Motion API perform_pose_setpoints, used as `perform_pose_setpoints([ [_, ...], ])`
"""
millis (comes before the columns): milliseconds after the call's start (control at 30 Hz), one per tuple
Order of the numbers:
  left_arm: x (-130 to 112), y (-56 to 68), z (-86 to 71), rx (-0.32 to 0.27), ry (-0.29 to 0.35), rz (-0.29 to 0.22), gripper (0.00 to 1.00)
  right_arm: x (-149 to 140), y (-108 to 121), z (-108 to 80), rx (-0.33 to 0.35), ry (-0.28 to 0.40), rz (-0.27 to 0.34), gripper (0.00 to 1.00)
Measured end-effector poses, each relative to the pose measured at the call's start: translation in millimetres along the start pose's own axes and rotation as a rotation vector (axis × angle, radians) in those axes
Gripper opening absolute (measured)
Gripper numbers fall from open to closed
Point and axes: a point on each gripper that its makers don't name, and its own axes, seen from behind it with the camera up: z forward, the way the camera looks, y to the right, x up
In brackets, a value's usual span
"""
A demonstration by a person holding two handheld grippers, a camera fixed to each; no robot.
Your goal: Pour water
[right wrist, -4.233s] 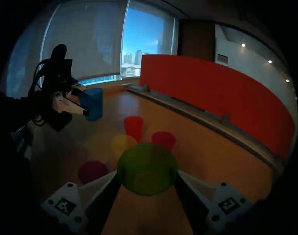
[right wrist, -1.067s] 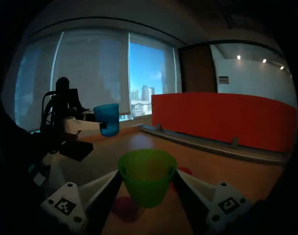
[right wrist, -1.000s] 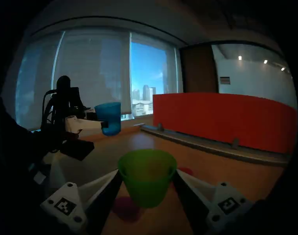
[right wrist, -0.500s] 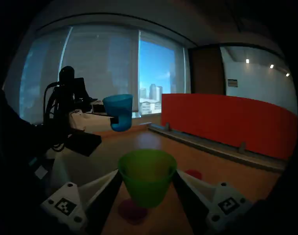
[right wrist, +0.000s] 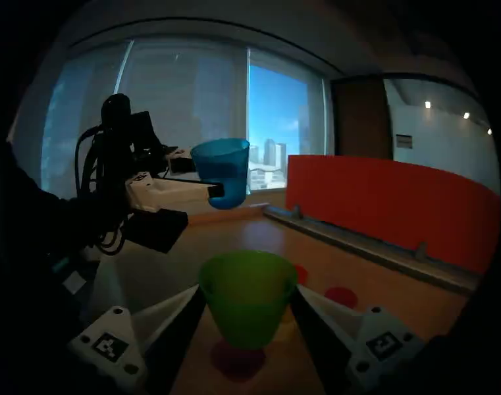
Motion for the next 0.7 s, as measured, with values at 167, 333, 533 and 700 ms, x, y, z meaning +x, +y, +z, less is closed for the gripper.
perform_pose_setpoints([
  [167,7,0.9,0.6,0.003,0.008,0.05,0.78,-2,-5,3.5,0.016,-0.001,-0.005,0.89],
  [333,14,2.0,1.9,0.003,0.015,0.091,0.78,-2,-9,6.5,0.028,0.001,-0.005,0.89],
  [533,19,4.2,4.1,0.002,0.01,0.145,0.78,-4,-14,10.5,0.044,0.005,-0.006,0.89],
  [700,22,6.5,5.3,-0.003,0.007,0.188,0.79,-5,-18,13.6,0.056,0.009,-0.004,0.89],
])
